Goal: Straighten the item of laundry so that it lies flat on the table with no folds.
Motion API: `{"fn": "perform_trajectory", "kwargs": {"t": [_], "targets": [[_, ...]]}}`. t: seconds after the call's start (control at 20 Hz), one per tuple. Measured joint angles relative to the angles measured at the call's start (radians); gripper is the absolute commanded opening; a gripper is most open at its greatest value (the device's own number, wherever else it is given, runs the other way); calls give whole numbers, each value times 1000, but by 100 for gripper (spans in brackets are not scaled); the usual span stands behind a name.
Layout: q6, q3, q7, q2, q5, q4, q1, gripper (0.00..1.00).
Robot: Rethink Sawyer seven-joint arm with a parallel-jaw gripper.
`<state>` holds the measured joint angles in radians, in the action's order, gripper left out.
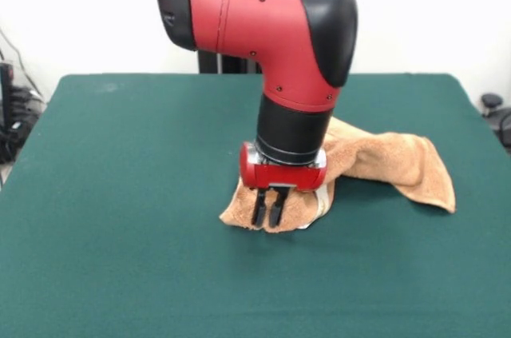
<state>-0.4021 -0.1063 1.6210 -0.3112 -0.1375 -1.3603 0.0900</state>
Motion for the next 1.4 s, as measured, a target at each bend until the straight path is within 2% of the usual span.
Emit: {"fn": "perform_trajectory", "kwargs": {"t": [0.25,0.85,1.4], "targets": [[1,4,0,-4,-41,9,21,0],[-28,5,0,-22,-71,16,135,0],[-53,36,0,-12,-152,60,244,0]]}}
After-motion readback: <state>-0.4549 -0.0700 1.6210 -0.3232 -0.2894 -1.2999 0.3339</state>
